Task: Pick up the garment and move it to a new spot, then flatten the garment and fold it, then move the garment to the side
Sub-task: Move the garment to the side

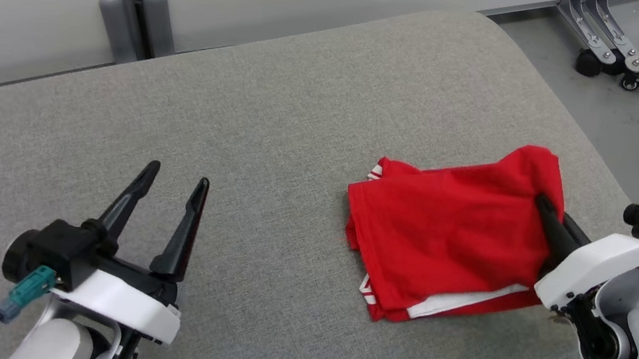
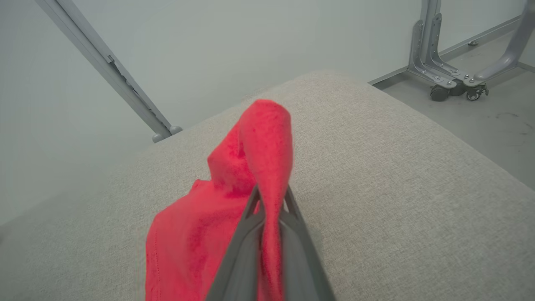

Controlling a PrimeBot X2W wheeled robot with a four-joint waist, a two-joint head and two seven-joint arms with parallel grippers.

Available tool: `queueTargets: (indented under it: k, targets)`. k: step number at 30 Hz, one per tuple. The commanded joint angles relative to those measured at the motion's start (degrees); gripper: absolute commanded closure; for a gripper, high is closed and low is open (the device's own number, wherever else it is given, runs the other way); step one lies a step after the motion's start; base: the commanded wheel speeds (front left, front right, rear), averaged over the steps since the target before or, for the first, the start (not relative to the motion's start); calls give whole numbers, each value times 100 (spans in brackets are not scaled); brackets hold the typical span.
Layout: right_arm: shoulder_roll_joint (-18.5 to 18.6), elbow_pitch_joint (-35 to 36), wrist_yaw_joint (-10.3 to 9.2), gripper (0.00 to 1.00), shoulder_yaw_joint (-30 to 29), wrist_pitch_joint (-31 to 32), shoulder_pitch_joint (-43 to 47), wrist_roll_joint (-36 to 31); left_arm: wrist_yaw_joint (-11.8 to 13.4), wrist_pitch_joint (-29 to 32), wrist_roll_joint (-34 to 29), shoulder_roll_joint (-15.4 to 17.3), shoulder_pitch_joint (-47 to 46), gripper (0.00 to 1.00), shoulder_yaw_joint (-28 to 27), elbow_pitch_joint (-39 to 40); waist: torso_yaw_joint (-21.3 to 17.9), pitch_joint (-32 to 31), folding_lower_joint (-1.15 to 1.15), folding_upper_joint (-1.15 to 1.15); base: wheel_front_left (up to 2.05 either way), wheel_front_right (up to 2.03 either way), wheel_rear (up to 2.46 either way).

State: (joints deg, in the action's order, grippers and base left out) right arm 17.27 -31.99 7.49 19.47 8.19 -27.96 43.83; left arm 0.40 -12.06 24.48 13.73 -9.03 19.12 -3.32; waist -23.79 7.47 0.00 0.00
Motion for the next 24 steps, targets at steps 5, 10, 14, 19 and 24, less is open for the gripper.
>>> queueTargets:
  k: [5, 10, 14, 19, 24]
  targets:
    - [100, -55, 0, 100, 153, -392, -500, 61, 135, 4, -26, 220, -164, 0, -256, 111, 73, 400, 0, 0, 0, 0, 0]
    - [203, -345, 0, 100, 289, -611, -1202, 231, 221, 152, -84, 496, -282, 0, -438, 359, 298, 917, 0, 0, 0, 0, 0]
    - [458, -742, 0, 100, 354, -663, -1828, 388, 266, 299, -132, 625, -411, 0, -484, 578, 498, 1341, 0, 0, 0, 0, 0]
    - [849, -1398, -1, 100, 364, -734, -2473, 381, 314, 421, -184, 695, -552, 0, -481, 755, 671, 1742, 0, 0, 0, 0, 0]
    - [1001, -2484, 6, 100, 257, -729, -3085, 39, 331, 415, -203, 742, -623, 0, -484, 813, 779, 1952, 0, 0, 0, 0, 0]
